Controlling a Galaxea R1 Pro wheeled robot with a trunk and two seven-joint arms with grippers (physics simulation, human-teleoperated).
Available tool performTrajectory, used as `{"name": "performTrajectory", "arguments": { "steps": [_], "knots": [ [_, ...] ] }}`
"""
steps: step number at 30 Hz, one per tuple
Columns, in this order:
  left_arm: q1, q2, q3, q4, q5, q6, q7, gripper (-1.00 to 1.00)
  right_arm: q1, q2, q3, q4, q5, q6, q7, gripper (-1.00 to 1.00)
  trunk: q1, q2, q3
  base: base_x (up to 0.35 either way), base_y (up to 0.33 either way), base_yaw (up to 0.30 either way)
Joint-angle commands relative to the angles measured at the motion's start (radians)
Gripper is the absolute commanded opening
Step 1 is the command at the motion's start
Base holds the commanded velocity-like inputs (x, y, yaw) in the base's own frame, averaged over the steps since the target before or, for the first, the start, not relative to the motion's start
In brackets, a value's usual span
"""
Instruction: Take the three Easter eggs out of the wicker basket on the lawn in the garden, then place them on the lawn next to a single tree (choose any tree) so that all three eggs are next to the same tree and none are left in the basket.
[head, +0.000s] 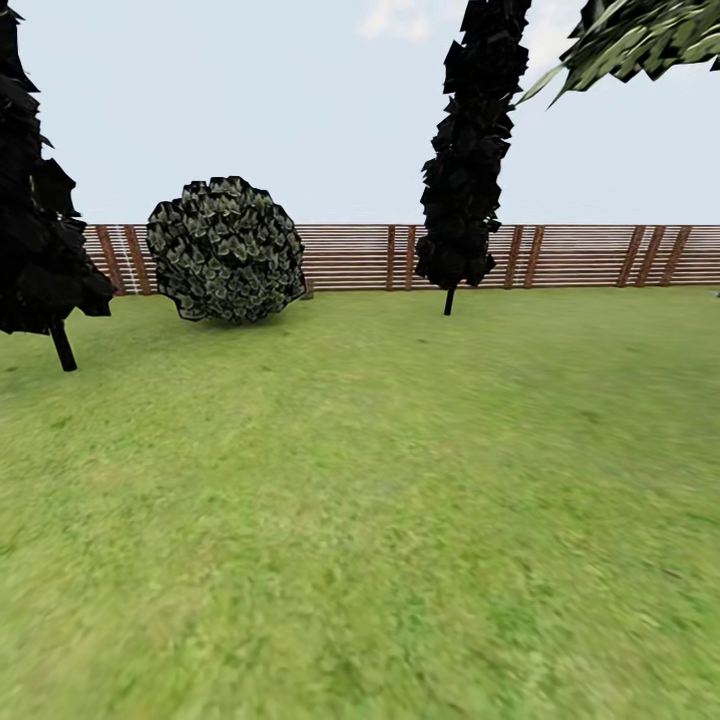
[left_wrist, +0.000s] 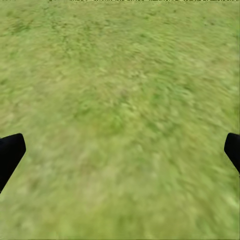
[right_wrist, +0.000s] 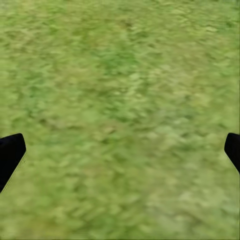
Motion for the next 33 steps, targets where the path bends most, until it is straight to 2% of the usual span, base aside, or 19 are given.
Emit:
{"name": "performTrajectory", "arguments": {
  "steps": [1, 12, 19, 22, 23, 26, 28, 31, 33],
  "knots": [
    [0.000, 0.000, -0.006, -0.001, -0.001, -0.001, 0.009, 1.00, -0.001, 0.000, 0.001, 0.001, -0.002, -0.003, -0.001, 1.00, -0.003, 0.006, 0.002, 0.334, 0.000, 0.000],
    [0.000, 0.009, -0.004, -0.002, 0.001, -0.001, 0.007, 1.00, -0.001, -0.001, 0.001, 0.001, -0.002, -0.003, -0.001, 1.00, -0.045, 0.083, 0.037, 0.334, 0.000, 0.000],
    [0.000, 0.046, -0.001, -0.005, 0.001, 0.012, 0.003, 1.00, -0.001, -0.001, 0.001, 0.001, -0.002, -0.003, -0.001, 1.00, -0.072, 0.132, 0.058, 0.333, 0.000, 0.000],
    [0.000, 0.074, 0.000, -0.011, 0.002, 0.165, -0.027, 1.00, -0.001, -0.001, 0.001, 0.001, -0.002, -0.003, -0.001, 1.00, -0.084, 0.153, 0.068, 0.333, 0.000, 0.000],
    [0.000, 0.076, 0.000, -0.012, 0.002, 0.209, -0.042, 1.00, -0.001, 0.000, 0.001, 0.001, -0.002, -0.003, -0.001, 1.00, -0.088, 0.160, 0.071, 0.333, 0.000, 0.000],
    [0.000, 0.075, -0.001, -0.015, 0.002, 0.303, -0.065, 1.00, -0.001, 0.000, 0.001, 0.001, -0.002, -0.003, -0.001, 1.00, -0.099, 0.181, 0.080, 0.334, 0.000, 0.000],
    [0.000, 0.069, -0.002, -0.030, 0.001, 0.408, -0.078, 1.00, -0.001, 0.000, 0.001, 0.001, -0.002, -0.003, -0.001, 1.00, -0.107, 0.195, 0.087, 0.334, 0.000, 0.000],
    [0.000, 0.065, -0.003, -0.038, -0.001, 0.472, -0.081, 1.00, -0.001, 0.000, 0.001, 0.001, -0.002, -0.002, -0.001, 1.00, -0.118, 0.216, 0.096, 0.334, 0.000, 0.000],
    [0.000, 0.058, -0.004, -0.042, -0.004, 0.538, -0.082, 1.00, -0.001, 0.000, 0.001, 0.001, -0.002, -0.001, -0.001, 1.00, -0.126, 0.230, 0.102, 0.334, 0.000, 0.000]
  ]
}}
